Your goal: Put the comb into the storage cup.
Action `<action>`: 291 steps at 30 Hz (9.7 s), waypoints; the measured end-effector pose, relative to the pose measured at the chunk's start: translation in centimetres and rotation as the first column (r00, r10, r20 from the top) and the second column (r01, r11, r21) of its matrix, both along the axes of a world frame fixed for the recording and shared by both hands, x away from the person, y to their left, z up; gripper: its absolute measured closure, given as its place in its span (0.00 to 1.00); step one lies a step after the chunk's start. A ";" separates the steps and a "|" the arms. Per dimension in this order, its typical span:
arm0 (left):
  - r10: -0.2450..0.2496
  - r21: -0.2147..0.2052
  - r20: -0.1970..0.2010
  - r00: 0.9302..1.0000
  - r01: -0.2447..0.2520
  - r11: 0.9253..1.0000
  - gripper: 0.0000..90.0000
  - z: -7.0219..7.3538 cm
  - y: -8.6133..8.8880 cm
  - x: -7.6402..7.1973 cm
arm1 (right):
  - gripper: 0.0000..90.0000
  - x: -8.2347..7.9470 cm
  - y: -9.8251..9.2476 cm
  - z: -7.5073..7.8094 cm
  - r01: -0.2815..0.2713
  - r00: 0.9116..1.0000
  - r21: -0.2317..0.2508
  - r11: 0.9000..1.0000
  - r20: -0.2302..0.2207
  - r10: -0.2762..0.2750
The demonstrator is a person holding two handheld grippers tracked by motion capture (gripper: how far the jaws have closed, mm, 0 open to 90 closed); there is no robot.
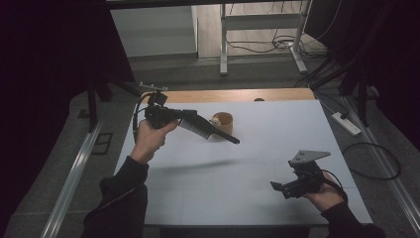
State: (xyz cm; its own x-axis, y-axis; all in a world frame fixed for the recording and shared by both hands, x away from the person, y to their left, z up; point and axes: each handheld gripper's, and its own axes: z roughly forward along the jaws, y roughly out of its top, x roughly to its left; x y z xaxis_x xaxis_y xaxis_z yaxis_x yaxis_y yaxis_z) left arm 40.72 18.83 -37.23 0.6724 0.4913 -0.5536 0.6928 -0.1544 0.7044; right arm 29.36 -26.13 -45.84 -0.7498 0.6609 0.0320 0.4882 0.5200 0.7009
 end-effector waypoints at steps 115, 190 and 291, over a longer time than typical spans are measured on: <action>0.159 0.181 -0.032 0.987 -0.151 0.972 0.93 2.0 -0.6 9.2 | 0.00 -3.2 -6.4 0.4 0.215 0.976 -0.029 0.976 -0.024 -0.215; 0.181 0.205 -0.117 0.977 -0.154 0.966 0.92 -1.6 -2.6 10.7 | 0.00 -3.3 -6.2 0.3 0.199 0.980 -0.048 0.979 -0.022 -0.200; 0.179 0.267 0.424 0.888 -0.311 0.912 0.00 -4.0 -1.3 4.3 | 0.00 -3.4 -6.1 0.4 0.212 0.977 -0.059 0.976 -0.008 -0.213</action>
State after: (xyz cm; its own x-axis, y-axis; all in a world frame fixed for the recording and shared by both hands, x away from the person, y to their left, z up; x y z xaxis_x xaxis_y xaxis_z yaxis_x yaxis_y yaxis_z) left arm 45.04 17.48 -41.26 0.6321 0.7723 -0.0633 0.4243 -0.2766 0.8623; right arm 25.99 -32.20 -45.48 -0.5919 0.8060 -0.0004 0.6018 0.4423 0.6651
